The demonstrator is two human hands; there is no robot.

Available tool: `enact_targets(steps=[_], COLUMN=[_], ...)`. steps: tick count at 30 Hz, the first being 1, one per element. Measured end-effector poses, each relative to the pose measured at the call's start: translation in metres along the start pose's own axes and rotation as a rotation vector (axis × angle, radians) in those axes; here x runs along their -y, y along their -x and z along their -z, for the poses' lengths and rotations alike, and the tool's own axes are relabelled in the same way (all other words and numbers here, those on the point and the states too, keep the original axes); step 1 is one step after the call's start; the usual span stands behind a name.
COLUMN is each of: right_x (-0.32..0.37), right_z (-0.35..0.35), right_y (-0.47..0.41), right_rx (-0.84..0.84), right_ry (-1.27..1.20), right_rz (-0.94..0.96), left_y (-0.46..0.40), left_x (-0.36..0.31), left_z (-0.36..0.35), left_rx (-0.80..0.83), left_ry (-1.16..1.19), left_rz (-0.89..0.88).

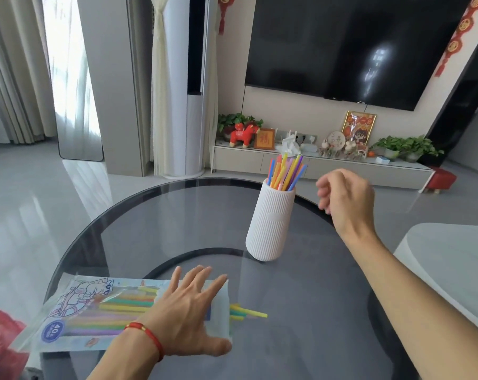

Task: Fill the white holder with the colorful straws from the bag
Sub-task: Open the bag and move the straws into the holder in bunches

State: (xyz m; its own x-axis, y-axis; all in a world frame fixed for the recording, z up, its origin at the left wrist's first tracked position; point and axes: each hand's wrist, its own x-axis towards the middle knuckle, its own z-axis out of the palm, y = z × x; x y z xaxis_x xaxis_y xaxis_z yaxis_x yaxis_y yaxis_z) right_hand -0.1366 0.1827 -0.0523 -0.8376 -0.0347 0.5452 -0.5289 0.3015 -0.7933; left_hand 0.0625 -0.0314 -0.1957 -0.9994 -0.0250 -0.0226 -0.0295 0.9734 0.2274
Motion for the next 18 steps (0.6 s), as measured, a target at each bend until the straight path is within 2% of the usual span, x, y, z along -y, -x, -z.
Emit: enact_targets(steps=[2, 4, 5, 9, 11, 14, 18], right_x=[-0.031, -0.062, -0.074, -0.09, -0.085, -0.077, -0.066], right_z=[-0.004, -0.013, -0.017, -0.027, -0.03, -0.031, -0.033], right_y=[0.041, 0.088, 0.109, 0.147, 0.15, 0.154, 0.162], right_rx=[0.132, 0.335, 0.446, 0.776, 0.85, 0.93, 0.861], right_ry=[0.128, 0.209, 0.268, 0.586, 0.601, 0.517, 0.362], right_rz=[-0.145, -0.305, -0.327, -0.098, -0.068, -0.133, -0.233], left_y=[0.002, 0.001, 0.0, 0.001, 0.004, 0.003, 0.0], left_x=[-0.001, -0.002, -0.003, -0.004, -0.006, -0.007, -0.014], left_z=[-0.001, -0.001, -0.001, -0.006, -0.009, -0.006, -0.002], left_rx=[0.076, 0.082, 0.068, 0.124, 0.155, 0.033, -0.084], left_ry=[-0.024, -0.055, -0.074, -0.124, -0.111, -0.134, -0.226], left_rz=[0.007, -0.003, -0.006, -0.007, -0.007, -0.026, -0.027])
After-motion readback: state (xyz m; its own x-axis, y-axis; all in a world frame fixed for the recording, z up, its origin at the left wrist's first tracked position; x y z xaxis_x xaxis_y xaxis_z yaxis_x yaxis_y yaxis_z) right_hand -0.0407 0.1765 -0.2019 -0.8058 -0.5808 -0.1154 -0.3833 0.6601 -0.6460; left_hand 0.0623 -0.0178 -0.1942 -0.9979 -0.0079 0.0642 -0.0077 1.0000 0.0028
